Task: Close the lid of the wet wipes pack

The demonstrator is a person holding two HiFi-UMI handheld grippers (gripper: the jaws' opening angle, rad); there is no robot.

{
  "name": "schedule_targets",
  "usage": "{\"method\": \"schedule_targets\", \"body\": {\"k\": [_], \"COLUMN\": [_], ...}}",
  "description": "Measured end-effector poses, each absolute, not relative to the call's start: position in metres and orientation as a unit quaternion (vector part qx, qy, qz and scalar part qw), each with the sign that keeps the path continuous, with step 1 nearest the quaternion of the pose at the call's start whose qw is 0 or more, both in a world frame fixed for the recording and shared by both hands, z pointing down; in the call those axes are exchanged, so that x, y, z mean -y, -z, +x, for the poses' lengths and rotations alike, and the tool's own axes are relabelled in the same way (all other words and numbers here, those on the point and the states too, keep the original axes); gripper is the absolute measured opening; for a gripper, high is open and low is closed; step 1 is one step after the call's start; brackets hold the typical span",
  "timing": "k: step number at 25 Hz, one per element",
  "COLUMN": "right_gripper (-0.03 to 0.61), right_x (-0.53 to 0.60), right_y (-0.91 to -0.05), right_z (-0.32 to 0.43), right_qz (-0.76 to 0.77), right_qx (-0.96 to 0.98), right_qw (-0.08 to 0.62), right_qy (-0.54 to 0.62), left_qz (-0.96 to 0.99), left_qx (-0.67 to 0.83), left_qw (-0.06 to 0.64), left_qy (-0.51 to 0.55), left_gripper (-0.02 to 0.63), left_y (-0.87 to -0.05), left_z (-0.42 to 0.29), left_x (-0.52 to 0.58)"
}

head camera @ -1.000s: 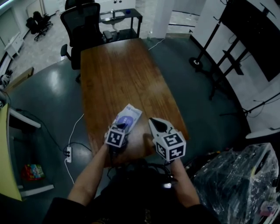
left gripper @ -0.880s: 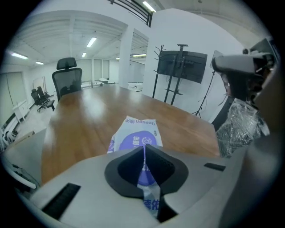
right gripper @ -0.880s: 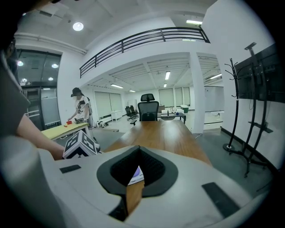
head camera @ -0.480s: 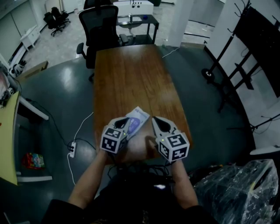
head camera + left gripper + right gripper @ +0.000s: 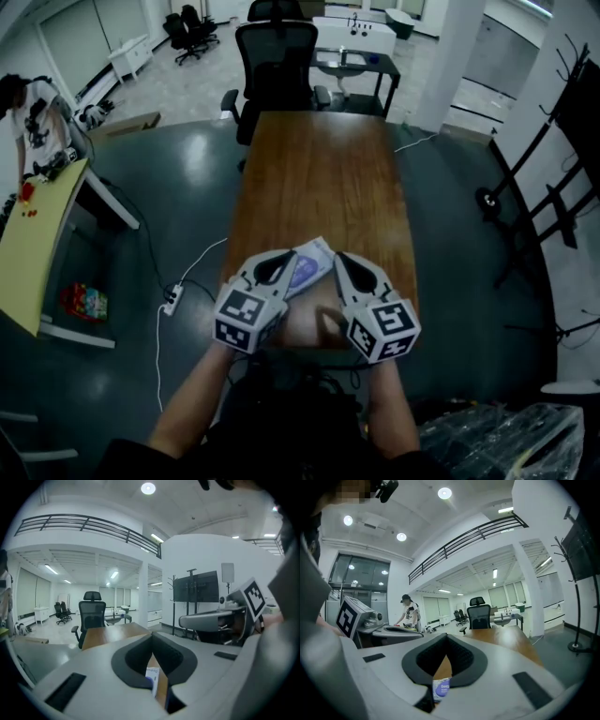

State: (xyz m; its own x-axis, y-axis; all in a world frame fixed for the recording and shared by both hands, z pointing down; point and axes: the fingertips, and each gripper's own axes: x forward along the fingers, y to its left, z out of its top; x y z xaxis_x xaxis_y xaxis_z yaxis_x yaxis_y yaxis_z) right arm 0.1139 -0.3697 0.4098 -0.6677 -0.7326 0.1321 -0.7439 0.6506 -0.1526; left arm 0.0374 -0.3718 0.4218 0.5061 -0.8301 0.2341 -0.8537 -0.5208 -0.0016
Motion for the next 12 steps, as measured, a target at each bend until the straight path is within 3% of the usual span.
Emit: {"method": "schedule_targets", "body": {"k": [12], "right_gripper": [0.011], "right_x": [0.319], "right_y": [-0.384], "right_z": [0.068], "right_qz": [0.417], "right_qx": [0.905], "right_qw": [0.014], "right_qy": [-0.078], "left_qz": [0.878], "left_qx": [0.473], "left_qw": [0.052], "left_qy": [-0.063], "left_gripper": [0.006], "left_y": [-0.385], "left_z": [-0.001], "left_x": [0.319]}}
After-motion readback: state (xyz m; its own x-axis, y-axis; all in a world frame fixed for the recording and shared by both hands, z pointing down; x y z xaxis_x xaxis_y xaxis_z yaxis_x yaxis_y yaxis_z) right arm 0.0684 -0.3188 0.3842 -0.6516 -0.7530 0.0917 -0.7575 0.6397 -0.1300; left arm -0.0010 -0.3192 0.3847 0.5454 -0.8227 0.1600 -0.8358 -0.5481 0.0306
